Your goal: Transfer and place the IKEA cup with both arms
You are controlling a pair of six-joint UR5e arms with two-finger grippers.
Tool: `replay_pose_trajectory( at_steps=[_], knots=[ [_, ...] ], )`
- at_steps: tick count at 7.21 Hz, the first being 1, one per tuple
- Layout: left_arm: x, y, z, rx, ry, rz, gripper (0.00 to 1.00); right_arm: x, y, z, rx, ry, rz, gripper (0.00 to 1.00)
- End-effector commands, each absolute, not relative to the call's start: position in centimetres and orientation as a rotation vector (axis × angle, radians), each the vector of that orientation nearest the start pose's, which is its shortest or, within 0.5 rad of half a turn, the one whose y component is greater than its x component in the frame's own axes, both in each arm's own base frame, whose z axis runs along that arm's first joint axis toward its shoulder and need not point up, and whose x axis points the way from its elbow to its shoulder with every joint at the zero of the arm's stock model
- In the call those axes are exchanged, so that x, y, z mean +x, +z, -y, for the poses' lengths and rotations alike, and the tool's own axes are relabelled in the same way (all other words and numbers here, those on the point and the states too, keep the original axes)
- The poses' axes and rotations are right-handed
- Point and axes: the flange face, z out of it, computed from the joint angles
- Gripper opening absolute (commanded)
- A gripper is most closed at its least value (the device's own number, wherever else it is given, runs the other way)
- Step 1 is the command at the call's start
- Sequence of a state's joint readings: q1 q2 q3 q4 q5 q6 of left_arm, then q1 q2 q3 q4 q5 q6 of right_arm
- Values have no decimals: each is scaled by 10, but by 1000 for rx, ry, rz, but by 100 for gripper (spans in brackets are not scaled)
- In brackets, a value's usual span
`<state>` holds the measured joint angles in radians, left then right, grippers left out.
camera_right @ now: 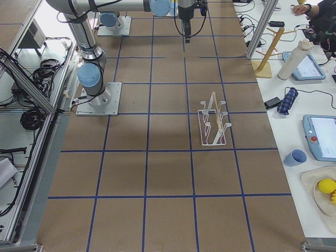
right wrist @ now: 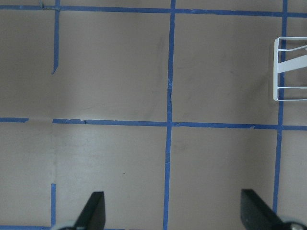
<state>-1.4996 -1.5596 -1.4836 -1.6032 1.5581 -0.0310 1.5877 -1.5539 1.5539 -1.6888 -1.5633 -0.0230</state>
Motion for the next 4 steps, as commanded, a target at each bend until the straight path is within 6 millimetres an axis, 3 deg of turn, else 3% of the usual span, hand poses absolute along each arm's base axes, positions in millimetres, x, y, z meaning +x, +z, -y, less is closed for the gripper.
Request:
replay_pose_trajectory(
  at_steps=[1, 4],
  knots=[
    [-99, 533, 499, -156, -104, -3144, 100, 143, 500, 508, -63, -185, -3130, 100],
    [-99, 533, 500, -156, -104, -3144, 100, 143, 500, 508, -63, -185, -3128, 100]
  ],
)
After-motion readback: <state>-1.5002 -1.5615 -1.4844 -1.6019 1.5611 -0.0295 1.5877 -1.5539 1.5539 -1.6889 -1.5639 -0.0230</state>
